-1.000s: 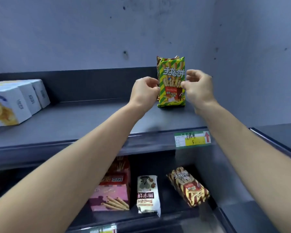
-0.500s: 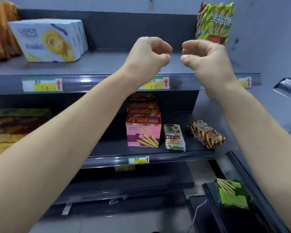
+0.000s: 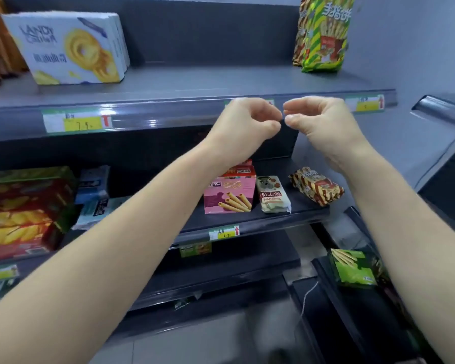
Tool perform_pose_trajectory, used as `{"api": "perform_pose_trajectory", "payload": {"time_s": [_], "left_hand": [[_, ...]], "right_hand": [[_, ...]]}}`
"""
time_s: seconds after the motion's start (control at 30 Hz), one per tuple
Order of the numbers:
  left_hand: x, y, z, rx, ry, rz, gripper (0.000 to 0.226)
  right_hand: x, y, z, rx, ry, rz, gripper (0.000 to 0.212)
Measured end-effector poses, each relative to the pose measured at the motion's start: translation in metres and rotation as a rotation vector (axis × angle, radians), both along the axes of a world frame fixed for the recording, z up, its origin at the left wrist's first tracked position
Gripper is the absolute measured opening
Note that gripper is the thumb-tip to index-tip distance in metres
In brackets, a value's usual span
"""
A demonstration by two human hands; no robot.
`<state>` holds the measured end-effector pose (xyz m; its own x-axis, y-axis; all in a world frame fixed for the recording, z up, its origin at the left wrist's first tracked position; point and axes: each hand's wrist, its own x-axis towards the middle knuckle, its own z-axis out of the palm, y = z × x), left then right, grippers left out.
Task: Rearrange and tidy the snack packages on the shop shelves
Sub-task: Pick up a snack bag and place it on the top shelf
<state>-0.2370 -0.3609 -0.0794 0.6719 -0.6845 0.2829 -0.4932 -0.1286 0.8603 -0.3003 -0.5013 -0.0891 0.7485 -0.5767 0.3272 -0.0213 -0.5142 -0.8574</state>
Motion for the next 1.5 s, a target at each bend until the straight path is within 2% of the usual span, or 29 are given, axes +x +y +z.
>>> {"api": "perform_pose_trajectory", "payload": {"time_s": [0.27, 0.47, 0.57, 0.7, 0.87, 0.97, 1.1, 1.2, 1.43, 1.5], "left_hand": [[-0.016, -0.038, -0.038, 0.218, 0.098, -0.108, 0.014], [-0.022, -0.119, -0.078, 0.334, 0.285, -0.123, 0.016], [-0.020, -0.167, -0.101, 0.378, 0.390, -0.098, 0.015], [-0.015, -0.222, -0.130, 0.426, 0.538, -0.010, 0.011], [-0.006, -0.275, -0.166, 0.406, 0.699, 0.149, 0.027], [-0.001, -0.297, -0.181, 0.390, 0.778, 0.235, 0.029], [0.003, -0.317, -0.196, 0.364, 0.870, 0.305, 0.028], [0.006, -0.325, -0.203, 0.312, 0.955, 0.309, 0.025], [0.006, -0.319, -0.208, 0.197, 1.035, 0.379, 0.025], [0.005, -0.309, -0.204, 0.162, 1.025, 0.387, 0.021]], "right_hand": [[-0.024, -0.038, -0.046, -0.022, 0.249, -0.057, 0.027], [-0.035, -0.121, -0.084, 0.028, 0.386, -0.189, 0.027], [-0.034, -0.167, -0.106, 0.116, 0.423, -0.239, 0.030], [-0.023, -0.217, -0.134, 0.210, 0.497, -0.219, 0.039], [-0.004, -0.260, -0.166, 0.201, 0.574, -0.128, 0.049], [0.007, -0.277, -0.186, 0.184, 0.635, -0.108, 0.047], [0.019, -0.290, -0.209, 0.253, 0.704, -0.089, 0.055], [0.027, -0.294, -0.219, 0.309, 0.714, -0.077, 0.047], [0.025, -0.286, -0.225, 0.417, 0.561, -0.186, 0.006], [0.018, -0.274, -0.218, 0.462, 0.510, -0.204, 0.013]]}}
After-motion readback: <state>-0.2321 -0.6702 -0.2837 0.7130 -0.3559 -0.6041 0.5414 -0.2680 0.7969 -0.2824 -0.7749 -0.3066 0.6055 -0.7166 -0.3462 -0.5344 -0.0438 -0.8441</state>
